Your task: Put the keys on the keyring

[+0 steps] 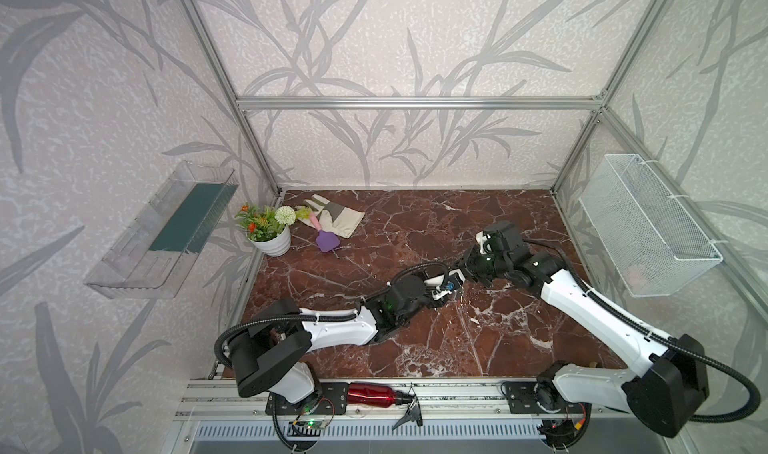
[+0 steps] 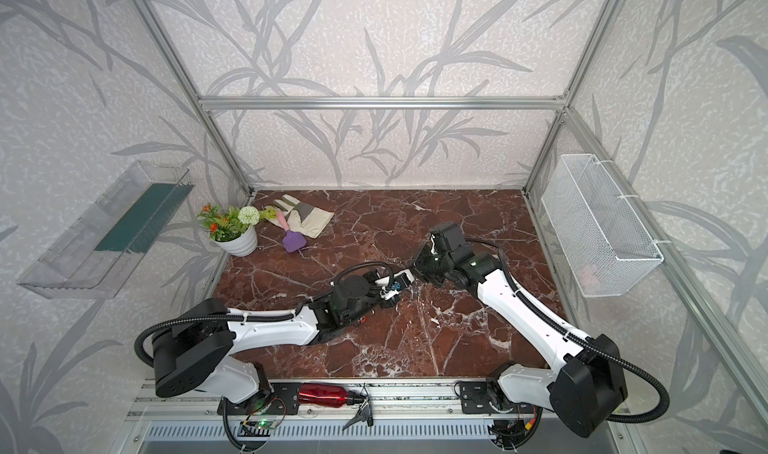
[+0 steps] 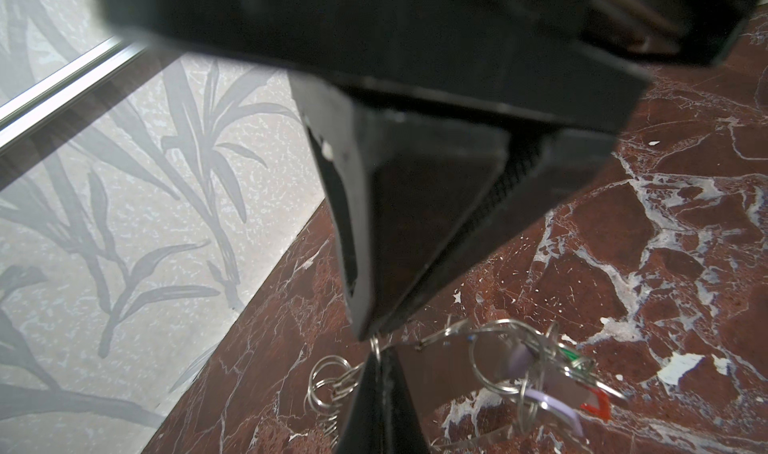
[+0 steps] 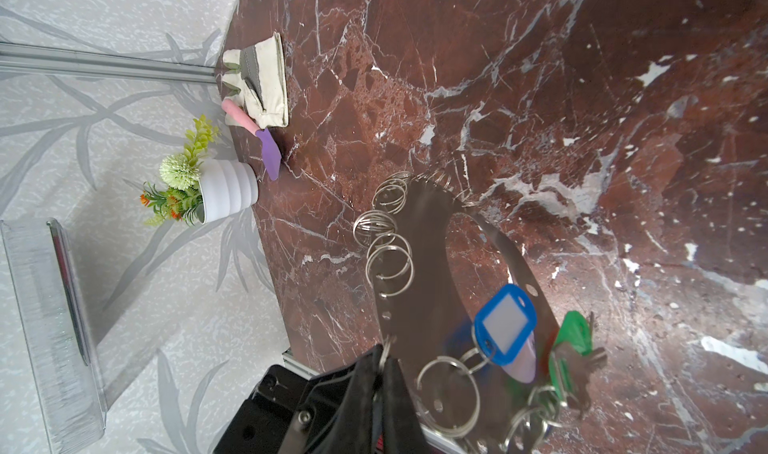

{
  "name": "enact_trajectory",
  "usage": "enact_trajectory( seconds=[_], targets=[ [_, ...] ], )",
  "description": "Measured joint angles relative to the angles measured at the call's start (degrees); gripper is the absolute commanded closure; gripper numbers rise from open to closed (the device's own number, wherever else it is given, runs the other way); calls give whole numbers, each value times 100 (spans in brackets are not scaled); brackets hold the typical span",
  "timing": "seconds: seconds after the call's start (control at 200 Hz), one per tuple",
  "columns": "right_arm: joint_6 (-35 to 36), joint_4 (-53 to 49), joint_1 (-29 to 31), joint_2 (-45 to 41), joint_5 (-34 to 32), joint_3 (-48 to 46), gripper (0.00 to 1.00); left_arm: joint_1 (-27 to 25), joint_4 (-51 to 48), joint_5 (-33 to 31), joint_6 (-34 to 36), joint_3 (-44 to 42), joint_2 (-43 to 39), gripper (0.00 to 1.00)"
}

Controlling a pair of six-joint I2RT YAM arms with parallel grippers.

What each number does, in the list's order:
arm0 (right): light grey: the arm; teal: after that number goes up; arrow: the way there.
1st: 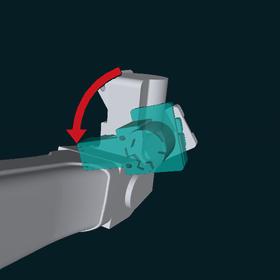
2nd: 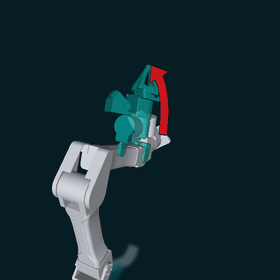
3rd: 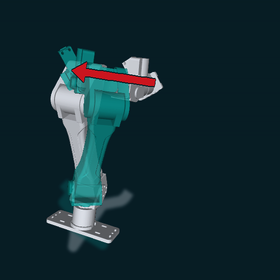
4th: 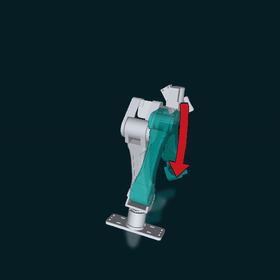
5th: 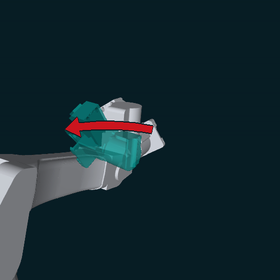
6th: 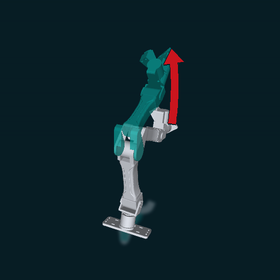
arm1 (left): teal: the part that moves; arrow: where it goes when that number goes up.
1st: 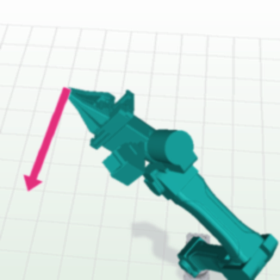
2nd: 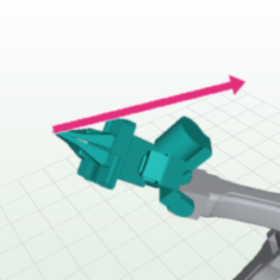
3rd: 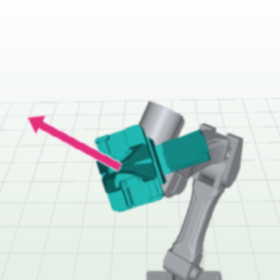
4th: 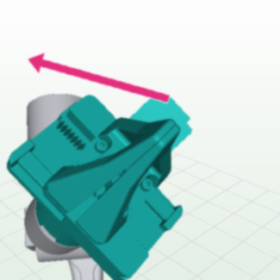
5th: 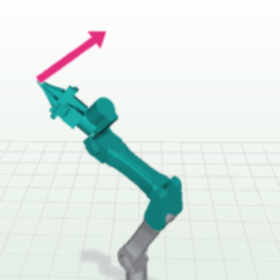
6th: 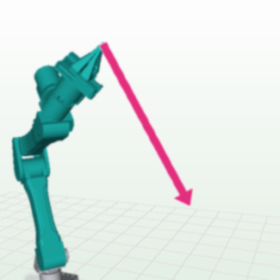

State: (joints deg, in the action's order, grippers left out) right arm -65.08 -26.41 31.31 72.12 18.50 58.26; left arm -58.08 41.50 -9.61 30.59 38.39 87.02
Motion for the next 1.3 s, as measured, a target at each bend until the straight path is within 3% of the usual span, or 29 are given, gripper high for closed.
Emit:
enact_trajectory(
  seconds=[0.54,0.765,0.865,0.98,1.11,1.185,1.299],
  targets=[
    [-114,85,0,33,-13,-116,100,-37,9,-81,63,0,118,100],
    [151,-2,4,31,-55,-116,100,-37,-50,-13,-76,2,4,58],
    [516,-26,9,31,-68,-116,100,50,-466,210,-275,-15,-442,50],
    [1115,0,9,13,-55,-111,100,391,-1364,1029,-728,-68,-1523,51],
    [2035,-2,9,13,11,31,100,1572,-2133,2524,-1473,-70,-2669,63],
    [2675,-2,7,11,184,227,100,2184,-2391,3281,-1757,-48,-2898,66],
    [3567,-48,2,13,603,643,100,2649,-2868,4568,-1888,157,-2664,70]
  ],
)
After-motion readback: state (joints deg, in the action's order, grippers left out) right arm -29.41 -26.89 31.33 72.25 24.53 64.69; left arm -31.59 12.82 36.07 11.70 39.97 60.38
